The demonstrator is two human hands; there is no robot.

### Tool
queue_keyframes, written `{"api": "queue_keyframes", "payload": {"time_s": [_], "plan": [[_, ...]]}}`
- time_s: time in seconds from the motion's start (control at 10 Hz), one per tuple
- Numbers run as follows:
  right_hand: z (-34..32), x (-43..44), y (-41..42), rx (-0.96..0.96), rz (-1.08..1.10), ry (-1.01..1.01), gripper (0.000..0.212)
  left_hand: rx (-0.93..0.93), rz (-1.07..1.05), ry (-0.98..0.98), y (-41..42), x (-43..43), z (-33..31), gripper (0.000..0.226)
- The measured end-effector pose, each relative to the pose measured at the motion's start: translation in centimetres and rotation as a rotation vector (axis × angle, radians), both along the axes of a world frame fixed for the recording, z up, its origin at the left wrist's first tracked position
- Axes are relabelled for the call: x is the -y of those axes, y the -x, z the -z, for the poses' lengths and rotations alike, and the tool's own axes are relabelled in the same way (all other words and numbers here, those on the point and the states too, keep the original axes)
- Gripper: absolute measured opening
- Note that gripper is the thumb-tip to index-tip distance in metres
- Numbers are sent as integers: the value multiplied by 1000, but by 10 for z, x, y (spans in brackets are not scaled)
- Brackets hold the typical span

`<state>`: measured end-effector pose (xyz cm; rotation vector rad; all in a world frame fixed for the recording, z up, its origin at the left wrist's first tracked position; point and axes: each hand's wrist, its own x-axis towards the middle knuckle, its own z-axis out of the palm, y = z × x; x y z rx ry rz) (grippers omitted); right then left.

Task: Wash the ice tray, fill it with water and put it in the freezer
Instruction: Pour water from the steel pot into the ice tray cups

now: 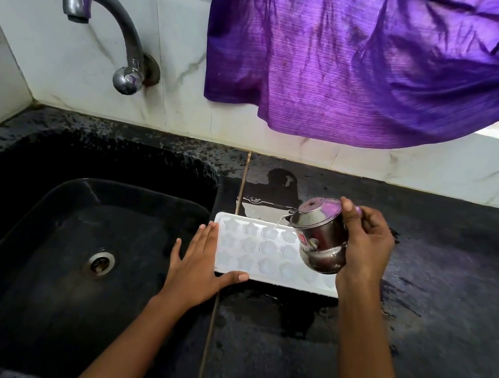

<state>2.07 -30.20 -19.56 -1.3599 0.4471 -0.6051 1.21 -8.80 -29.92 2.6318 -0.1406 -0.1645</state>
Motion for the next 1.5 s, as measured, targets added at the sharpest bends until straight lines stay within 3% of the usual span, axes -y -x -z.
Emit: {"api": "queue_keyframes", "payload": {"time_s": [0.8,1.2,1.5], "plan": [[-3,-2,1,7,-7,23,15,-10,10,-7,1,-1,-2,117],[-4,-6,1,33,-37,-211,12,-6,5,-10,1,0,-1,117],[-3,-18,-4,-7,-68,-100,13,1,8,-15,2,0,-2,112]]}}
